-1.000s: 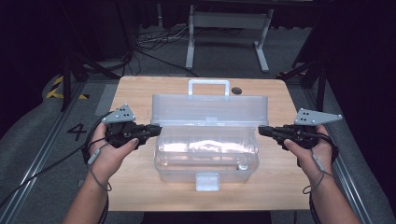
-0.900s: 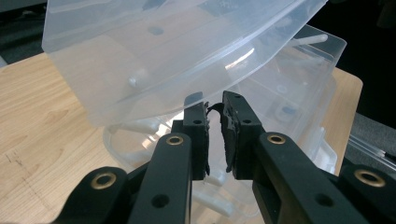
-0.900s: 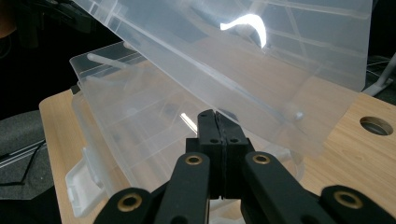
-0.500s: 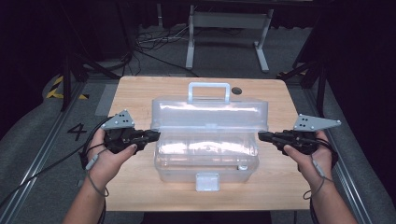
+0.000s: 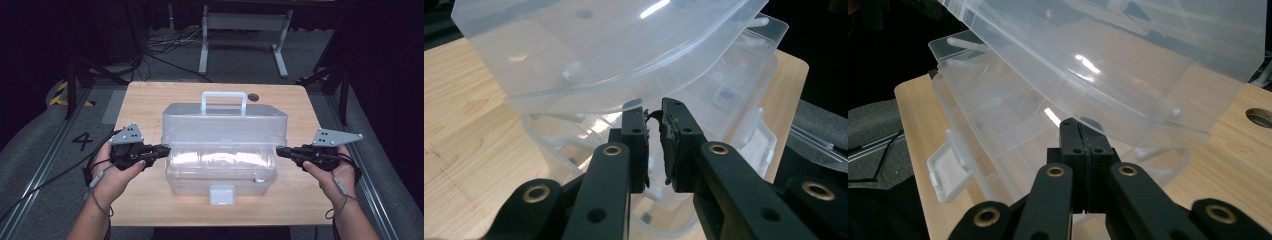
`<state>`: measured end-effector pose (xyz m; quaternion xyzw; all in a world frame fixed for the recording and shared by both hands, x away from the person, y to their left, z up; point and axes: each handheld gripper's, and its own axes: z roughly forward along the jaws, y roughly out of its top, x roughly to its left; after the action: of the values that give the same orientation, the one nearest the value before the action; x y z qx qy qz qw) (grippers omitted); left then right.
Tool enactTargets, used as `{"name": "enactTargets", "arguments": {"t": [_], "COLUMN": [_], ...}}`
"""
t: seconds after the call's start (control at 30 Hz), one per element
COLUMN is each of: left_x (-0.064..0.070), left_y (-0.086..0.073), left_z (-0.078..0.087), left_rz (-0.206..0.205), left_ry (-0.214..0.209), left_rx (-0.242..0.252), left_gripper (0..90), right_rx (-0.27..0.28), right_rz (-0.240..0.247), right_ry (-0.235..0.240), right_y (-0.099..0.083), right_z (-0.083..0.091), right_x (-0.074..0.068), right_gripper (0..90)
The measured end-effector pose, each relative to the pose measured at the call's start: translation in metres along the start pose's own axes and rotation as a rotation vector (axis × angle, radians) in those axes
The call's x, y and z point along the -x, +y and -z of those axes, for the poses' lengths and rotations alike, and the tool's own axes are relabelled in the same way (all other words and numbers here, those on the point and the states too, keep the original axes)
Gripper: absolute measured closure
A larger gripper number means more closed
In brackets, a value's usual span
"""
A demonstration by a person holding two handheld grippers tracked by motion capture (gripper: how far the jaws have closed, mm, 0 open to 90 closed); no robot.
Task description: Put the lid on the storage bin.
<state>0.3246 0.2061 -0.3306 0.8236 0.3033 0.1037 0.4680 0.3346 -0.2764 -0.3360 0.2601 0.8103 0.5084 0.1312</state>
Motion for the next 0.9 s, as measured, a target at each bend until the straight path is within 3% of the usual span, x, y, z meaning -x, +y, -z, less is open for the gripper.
{"name": "enactTargets", "arguments": {"t": [0.5, 0.9], "left_x": [0.004, 0.000], "left_y": [-0.008, -0.017], "left_z": [0.000, 0.000], "left_rz": [0.014, 0.033], "left_ry": [-0.008, -0.003], "left_rx": [-0.030, -0.047], "left_gripper": [82.8, 83.8], "right_rx": [-0.033, -0.034], "right_rz": [0.012, -0.012], "right_ry": [0.013, 0.022], "right_y": [-0.008, -0.018], "right_z": [-0.002, -0.003], "right_x": [-0.005, -0.007], "right_gripper": [90.0, 90.0]}}
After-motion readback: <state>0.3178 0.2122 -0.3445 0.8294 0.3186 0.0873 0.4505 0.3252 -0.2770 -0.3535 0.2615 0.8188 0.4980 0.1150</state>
